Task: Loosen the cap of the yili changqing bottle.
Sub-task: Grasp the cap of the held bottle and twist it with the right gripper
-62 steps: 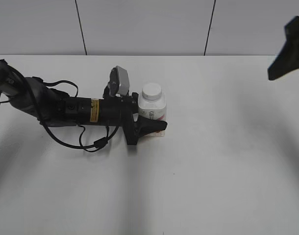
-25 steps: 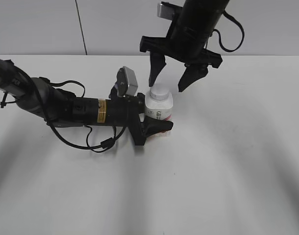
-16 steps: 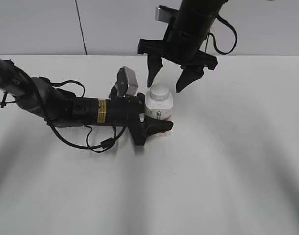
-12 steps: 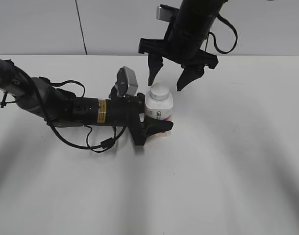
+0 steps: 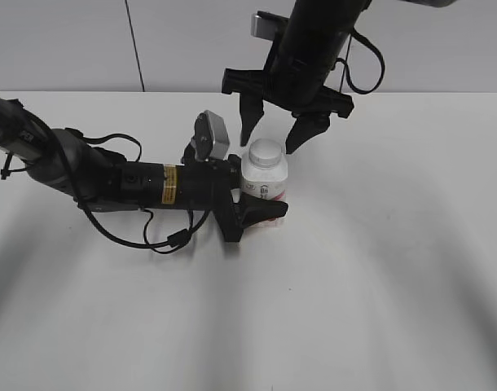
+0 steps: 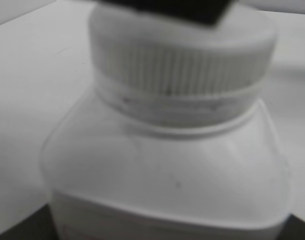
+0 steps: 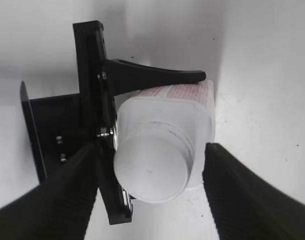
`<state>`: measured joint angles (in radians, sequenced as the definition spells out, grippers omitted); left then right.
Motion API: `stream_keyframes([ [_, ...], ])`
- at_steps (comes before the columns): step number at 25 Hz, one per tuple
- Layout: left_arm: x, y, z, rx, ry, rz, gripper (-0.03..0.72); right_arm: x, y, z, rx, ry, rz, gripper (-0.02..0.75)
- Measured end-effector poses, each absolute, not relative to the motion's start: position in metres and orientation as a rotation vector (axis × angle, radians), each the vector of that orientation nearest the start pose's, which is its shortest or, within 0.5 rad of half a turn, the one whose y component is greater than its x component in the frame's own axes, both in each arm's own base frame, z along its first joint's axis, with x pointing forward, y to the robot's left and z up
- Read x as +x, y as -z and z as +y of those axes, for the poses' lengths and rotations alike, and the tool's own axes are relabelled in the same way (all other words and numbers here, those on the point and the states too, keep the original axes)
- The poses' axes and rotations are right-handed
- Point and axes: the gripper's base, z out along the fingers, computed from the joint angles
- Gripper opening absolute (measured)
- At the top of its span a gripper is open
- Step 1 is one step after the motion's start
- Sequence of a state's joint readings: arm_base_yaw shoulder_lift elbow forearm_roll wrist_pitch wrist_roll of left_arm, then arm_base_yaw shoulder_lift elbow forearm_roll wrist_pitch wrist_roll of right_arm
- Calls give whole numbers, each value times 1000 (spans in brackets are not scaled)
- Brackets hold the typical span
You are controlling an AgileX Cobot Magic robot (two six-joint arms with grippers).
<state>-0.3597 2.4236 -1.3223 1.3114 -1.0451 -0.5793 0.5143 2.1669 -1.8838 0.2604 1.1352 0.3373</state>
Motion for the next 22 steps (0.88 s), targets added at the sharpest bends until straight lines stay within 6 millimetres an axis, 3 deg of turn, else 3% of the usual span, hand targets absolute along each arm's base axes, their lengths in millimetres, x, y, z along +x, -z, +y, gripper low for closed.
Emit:
stream_keyframes([
  [17, 376, -50, -223, 1310, 964, 1524, 433, 390, -214, 245, -153, -459, 3043, 498],
  [22, 376, -50, -223, 1312, 964, 1523, 433, 390, -215, 246, -150, -471, 3040, 408],
])
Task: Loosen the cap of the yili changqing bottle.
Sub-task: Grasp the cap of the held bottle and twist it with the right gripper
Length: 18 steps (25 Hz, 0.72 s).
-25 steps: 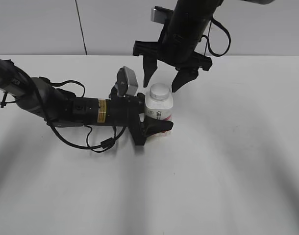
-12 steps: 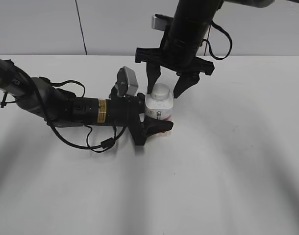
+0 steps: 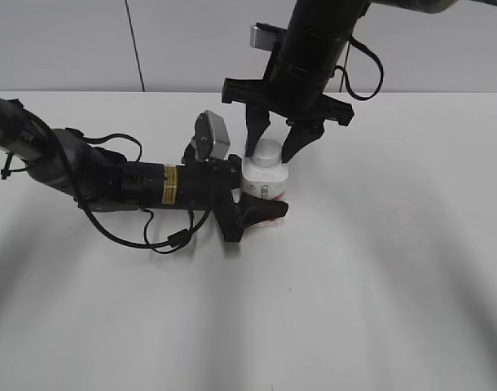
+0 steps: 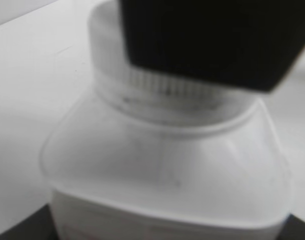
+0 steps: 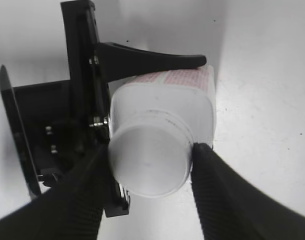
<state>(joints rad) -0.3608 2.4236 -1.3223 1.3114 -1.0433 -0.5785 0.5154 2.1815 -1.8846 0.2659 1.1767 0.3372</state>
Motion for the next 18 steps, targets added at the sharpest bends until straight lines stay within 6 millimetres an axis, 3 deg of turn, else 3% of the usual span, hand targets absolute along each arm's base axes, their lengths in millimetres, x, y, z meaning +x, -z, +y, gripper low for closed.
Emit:
stream_keyframes([
  [10, 376, -50, -223, 1311, 963, 1524, 433, 390, -215, 246, -184, -471, 3033, 396],
  [18, 376, -50, -223, 1310, 963, 1524, 433, 390, -215, 246, -668, -438, 2919, 396],
])
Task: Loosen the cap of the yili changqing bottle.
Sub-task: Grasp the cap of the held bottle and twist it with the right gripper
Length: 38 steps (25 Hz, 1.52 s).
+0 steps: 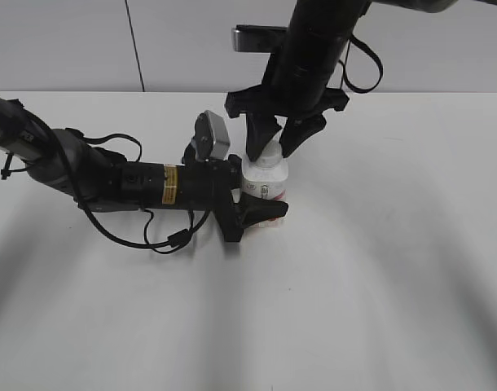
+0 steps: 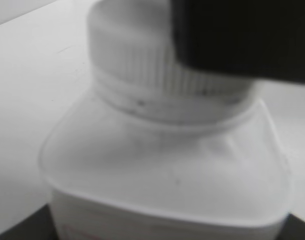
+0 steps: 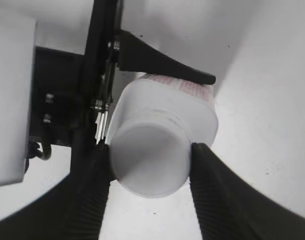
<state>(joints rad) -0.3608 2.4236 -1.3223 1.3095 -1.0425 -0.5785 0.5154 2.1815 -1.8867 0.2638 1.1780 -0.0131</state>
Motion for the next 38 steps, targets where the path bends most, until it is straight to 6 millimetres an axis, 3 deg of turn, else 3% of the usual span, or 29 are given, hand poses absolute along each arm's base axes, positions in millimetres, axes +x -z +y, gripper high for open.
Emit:
stream_keyframes([
  [12, 376, -50, -223, 1315, 961, 1519, 430, 390, -216, 246, -1343, -373, 2619, 389],
  [22, 375, -50, -223, 1327, 959, 1507, 430, 389, -216, 246, -1745, -324, 2335, 388],
  [26, 375, -50, -223, 1329, 962, 1503, 429, 389, -216, 246, -1836, -310, 2254, 388],
  [38, 375, -50, -223, 1329, 963, 1501, 429, 389, -216, 246, -1865, -307, 2228, 387],
])
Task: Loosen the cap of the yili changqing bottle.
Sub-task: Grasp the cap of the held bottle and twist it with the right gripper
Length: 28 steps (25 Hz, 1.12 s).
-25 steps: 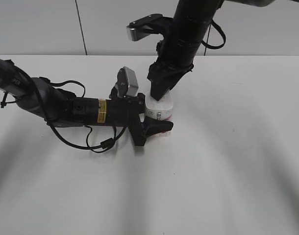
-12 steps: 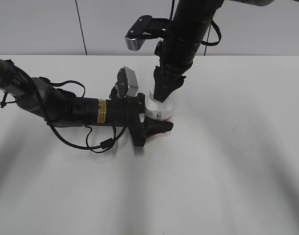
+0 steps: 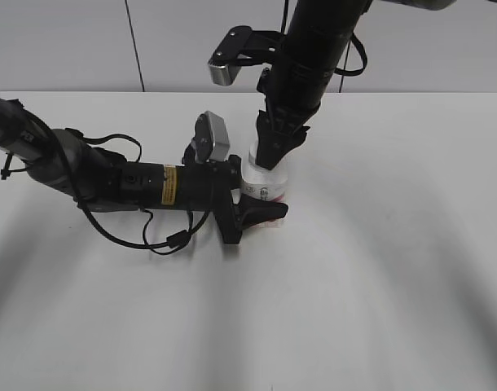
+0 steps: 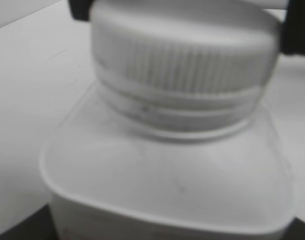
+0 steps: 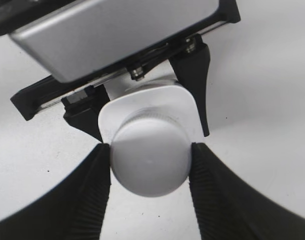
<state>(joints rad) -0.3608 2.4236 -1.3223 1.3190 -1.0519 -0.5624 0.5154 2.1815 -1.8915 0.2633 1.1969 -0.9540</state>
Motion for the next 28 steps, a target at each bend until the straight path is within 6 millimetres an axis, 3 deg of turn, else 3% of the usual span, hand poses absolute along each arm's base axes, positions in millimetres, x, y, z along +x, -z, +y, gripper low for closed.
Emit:
stream_keyframes([
  [5, 375, -50, -223, 1329, 963, 1501, 429, 389, -216, 246, -1865, -307, 2227, 393],
  [12, 375, -51, -223, 1326, 967, 1503, 428, 388, -216, 247, -1867, -330, 2229, 512],
  [18, 375, -51, -223, 1326, 967, 1503, 428, 387, -216, 247, -1851, -345, 2242, 529],
  [28, 375, -51, -223, 1326, 968, 1503, 428, 396, -232, 246, -1389, -311, 2543, 531],
])
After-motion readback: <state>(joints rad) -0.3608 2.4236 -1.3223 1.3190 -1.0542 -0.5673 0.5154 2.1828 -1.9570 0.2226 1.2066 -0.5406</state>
